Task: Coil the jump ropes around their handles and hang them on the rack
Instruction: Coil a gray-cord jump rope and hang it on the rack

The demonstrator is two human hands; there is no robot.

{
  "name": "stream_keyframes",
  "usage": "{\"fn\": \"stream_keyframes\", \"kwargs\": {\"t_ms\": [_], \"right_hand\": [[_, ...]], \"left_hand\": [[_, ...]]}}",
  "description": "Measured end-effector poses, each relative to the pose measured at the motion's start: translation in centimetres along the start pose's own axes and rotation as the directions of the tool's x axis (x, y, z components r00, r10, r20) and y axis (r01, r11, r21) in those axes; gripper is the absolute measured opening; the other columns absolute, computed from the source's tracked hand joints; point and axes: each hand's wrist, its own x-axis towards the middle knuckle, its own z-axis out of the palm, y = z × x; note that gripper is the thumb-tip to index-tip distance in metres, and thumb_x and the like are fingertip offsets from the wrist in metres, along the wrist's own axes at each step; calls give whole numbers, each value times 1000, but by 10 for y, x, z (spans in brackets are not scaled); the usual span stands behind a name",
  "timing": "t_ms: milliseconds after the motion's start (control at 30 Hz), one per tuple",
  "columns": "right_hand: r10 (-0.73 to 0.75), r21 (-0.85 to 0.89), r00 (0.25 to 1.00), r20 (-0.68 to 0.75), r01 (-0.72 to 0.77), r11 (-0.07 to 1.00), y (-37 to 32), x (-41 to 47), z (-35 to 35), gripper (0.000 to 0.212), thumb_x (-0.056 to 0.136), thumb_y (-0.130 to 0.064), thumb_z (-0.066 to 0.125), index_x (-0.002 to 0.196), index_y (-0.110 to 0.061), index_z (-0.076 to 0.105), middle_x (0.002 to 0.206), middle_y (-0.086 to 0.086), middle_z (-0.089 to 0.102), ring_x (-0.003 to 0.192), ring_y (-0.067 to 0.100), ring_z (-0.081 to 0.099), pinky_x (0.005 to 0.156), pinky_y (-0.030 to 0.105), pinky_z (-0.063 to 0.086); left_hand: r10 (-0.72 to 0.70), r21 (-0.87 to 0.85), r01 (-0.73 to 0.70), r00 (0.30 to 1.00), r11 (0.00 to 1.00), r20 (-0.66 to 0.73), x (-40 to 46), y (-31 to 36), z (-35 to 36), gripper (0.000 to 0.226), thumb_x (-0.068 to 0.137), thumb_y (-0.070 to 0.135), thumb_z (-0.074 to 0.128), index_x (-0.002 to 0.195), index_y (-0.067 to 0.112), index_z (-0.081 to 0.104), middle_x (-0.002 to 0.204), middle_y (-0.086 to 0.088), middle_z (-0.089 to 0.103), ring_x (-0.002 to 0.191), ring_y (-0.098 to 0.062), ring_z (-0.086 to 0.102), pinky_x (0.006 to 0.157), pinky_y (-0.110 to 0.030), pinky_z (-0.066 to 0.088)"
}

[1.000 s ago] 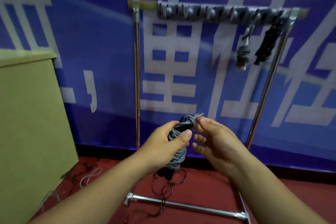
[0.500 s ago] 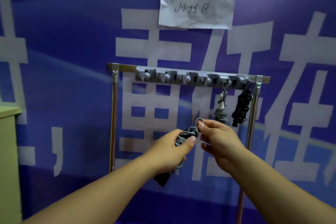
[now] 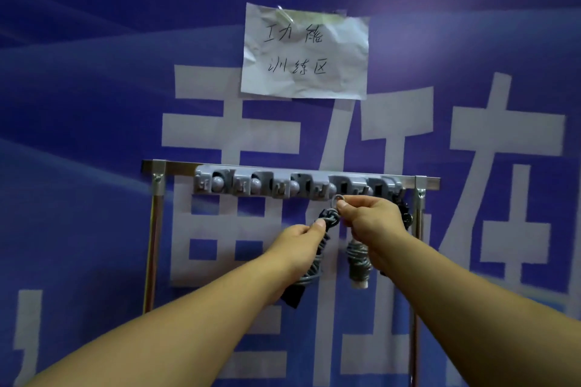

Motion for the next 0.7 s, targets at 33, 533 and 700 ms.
{"fn": "stream_keyframes", "kwargs": {"t_ms": [33, 533, 700], "right_hand": [[-8, -3, 1000, 3, 8, 1000, -4, 7, 0, 12, 91, -16, 70, 101, -11, 73, 89, 8, 71, 75, 15, 60, 61, 26, 47], [34, 24, 992, 121, -37, 999, 14, 51, 22, 12, 97, -12, 60, 104, -19, 66, 86, 3, 66, 68, 14, 53, 55, 25, 45], [147, 136, 980, 132, -165, 977, 41, 37, 24, 7, 96, -17, 62, 99, -13, 68, 84, 4, 68, 60, 12, 49, 50, 24, 40]], "left_hand": [[13, -14, -13, 1000, 1000, -7, 5, 5, 3, 34, 101, 57, 41, 103, 28, 57, 99, 5, 62, 99, -18, 60, 92, -38, 51], [-47, -122, 32, 992, 992, -118, 54, -23, 13, 35, 101, 59, 35, 88, 34, 55, 97, 1, 65, 92, -19, 64, 89, -40, 54], [-126, -265, 101, 989, 959, -78, 57, -47, 21, 53, 95, 69, 35, 110, 26, 63, 107, -3, 71, 102, -22, 66, 98, -44, 52]]}}
